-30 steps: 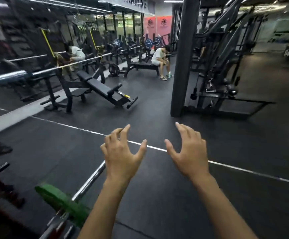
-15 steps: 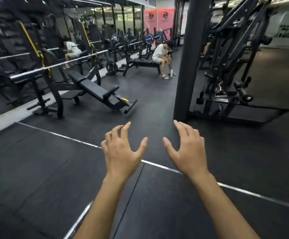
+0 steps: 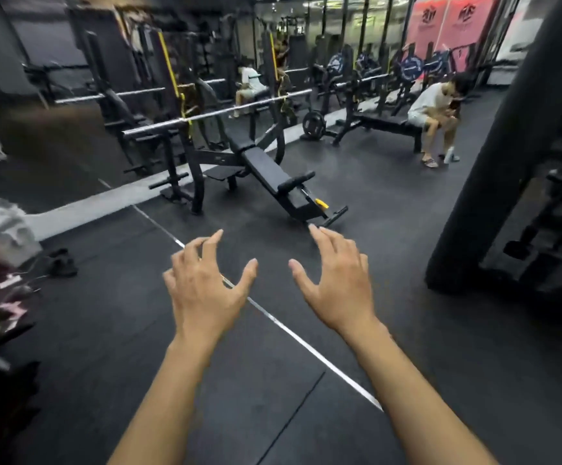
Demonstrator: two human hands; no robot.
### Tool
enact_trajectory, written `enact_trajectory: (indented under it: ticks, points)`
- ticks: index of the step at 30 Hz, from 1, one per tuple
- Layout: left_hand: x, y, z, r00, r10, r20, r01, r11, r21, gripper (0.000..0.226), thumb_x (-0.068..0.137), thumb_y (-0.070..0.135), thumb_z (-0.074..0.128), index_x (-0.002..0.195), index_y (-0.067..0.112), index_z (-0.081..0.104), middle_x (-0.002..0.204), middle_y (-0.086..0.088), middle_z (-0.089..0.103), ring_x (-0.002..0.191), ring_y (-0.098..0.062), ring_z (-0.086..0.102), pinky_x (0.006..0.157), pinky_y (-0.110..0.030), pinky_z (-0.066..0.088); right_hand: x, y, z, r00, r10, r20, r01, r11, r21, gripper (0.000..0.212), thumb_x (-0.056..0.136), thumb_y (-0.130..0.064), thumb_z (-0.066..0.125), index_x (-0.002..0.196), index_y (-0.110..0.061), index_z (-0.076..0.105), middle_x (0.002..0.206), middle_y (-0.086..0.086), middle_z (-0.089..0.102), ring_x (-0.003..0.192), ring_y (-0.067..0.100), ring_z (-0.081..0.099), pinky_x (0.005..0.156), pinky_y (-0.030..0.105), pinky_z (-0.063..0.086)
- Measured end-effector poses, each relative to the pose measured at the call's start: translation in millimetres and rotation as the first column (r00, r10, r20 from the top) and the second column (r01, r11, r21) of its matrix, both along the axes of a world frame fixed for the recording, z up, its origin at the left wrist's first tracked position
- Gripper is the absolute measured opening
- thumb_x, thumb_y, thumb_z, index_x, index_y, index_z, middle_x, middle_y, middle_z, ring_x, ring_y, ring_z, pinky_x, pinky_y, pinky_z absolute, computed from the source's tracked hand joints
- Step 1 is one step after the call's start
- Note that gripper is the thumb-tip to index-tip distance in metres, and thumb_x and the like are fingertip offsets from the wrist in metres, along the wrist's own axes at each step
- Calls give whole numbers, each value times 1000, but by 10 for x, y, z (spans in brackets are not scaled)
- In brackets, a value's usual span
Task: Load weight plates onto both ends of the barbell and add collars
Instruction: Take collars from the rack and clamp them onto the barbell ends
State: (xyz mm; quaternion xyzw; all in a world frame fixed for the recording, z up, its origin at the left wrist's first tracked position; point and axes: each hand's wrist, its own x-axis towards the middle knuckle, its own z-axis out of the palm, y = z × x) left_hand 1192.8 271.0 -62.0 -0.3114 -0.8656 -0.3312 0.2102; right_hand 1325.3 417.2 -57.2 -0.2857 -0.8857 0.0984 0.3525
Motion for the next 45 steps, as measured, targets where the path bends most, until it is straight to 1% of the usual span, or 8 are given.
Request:
enact_trajectory:
  ticks: [7,14,18,21,26,33,41,45]
  points:
    - [-1131,535,-140,988,148,40,-149,988,24,80,81,75,40,142,25,47,132,1,49,121,-24,41,99,-45,33,-1424,715,-98,985,171,12,-171,985,37,66,88,-57,47,142,-18,46,135,0,53,114,24,50,86,43,42]
    - [-2428,905,7,955,292,55,-295,954,63,83,79,76,37,142,25,47,131,0,50,122,-24,40,99,-46,32,-2891,1216,116,953,303,24,-304,950,75,67,88,-57,48,142,-17,45,136,1,52,115,24,50,84,41,42]
    - [-2930,988,50,924,378,58,-380,924,34,84,79,77,35,144,25,45,133,-1,49,124,-25,40,101,-47,30,-3561,1371,86,912,409,15,-409,911,49,66,89,-56,48,143,-18,43,139,-2,50,117,21,48,88,38,41]
    - [-3304,964,16,878,475,54,-477,879,22,83,80,76,35,144,25,45,132,0,49,124,-24,40,105,-44,23,-4152,1437,27,867,499,19,-499,866,36,67,89,-58,46,143,-19,43,139,-2,51,117,22,48,88,40,42]
    - [-3901,861,-44,735,675,62,-677,736,13,82,79,77,36,143,25,46,129,2,48,122,-23,39,103,-47,33,-5216,1411,-9,727,686,7,-686,727,27,67,88,-58,44,142,-19,44,136,-1,52,112,23,50,85,41,45]
    - [-4463,788,71,458,889,25,-889,458,3,77,80,75,41,139,27,48,131,2,50,120,-24,42,99,-46,37,-6470,1219,75,453,891,10,-891,453,-7,67,88,-59,43,143,-21,43,137,-2,51,117,22,49,91,44,45]
    - [-4692,313,30,144,989,37,-988,146,-55,79,81,75,39,146,29,40,137,6,44,126,-20,36,104,-43,32,-7355,505,32,142,990,-12,-989,141,-46,64,90,-54,52,145,-24,39,142,-4,47,126,21,42,97,42,38]
    - [-4904,-31,19,60,998,36,-996,62,-57,81,81,77,35,147,30,38,138,8,42,128,-17,34,105,-42,31,-7699,-58,50,45,999,-21,-998,44,-40,63,89,-51,57,144,-23,41,140,-2,48,126,22,43,99,45,41]
